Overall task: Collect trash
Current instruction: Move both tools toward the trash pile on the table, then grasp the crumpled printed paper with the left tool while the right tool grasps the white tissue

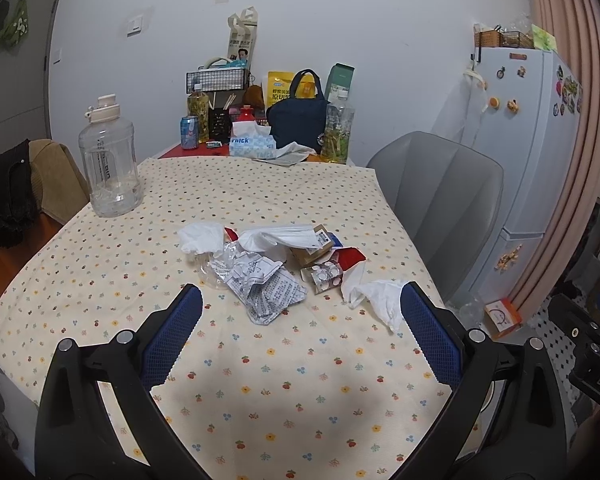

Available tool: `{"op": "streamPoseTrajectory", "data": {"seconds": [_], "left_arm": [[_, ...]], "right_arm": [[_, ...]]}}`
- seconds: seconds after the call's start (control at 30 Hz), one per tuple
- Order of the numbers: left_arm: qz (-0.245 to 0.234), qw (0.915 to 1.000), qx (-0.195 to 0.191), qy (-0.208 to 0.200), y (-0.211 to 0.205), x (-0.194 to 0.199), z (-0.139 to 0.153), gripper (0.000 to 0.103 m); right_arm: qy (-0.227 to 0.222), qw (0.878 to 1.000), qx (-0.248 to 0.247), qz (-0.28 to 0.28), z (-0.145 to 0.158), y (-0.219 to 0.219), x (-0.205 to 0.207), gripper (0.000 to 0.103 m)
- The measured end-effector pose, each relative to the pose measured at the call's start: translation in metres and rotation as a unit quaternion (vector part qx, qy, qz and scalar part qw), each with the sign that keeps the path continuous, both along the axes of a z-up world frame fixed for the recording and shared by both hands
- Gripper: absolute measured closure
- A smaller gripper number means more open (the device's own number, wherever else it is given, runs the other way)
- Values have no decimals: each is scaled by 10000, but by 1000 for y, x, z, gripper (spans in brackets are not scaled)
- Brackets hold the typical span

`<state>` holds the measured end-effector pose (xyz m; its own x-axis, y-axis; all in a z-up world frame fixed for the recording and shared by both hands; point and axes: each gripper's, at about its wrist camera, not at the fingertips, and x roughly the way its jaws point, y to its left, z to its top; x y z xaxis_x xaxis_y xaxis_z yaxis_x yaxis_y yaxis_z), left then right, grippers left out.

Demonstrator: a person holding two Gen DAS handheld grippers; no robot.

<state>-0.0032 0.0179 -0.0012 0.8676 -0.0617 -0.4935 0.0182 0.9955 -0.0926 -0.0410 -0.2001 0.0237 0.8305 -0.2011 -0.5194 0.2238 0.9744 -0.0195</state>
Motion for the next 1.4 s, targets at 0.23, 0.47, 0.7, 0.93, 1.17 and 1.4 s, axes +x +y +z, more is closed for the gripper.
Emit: {"op": "streamPoseTrajectory", "data": {"seconds": [0.23, 0.47, 0.7, 0.93, 1.17, 1.4], "left_arm": [[-1, 10000, 3, -5, 0, 0, 0, 5], [3, 10000, 4, 13, -1, 1, 0, 5], [64, 9999, -28, 71, 5, 6, -2, 5], [194, 9993, -192, 255, 28, 16, -15, 5], [269, 9982, -241, 470, 40, 31, -33, 5], [326, 9952, -369, 841, 49, 61, -55, 18]], "right_arm": [[-16, 10000, 4, -27, 0, -1, 0, 8], [2, 10000, 7, -14, 0, 0, 2, 8], [50, 9999, 83, 82, -5, 2, 11, 8], [178, 9993, 147, 305, -15, 16, 29, 8], [376, 9973, 357, 518, -30, 28, 47, 8], [647, 9951, 457, 590, -50, 28, 66, 12]]}}
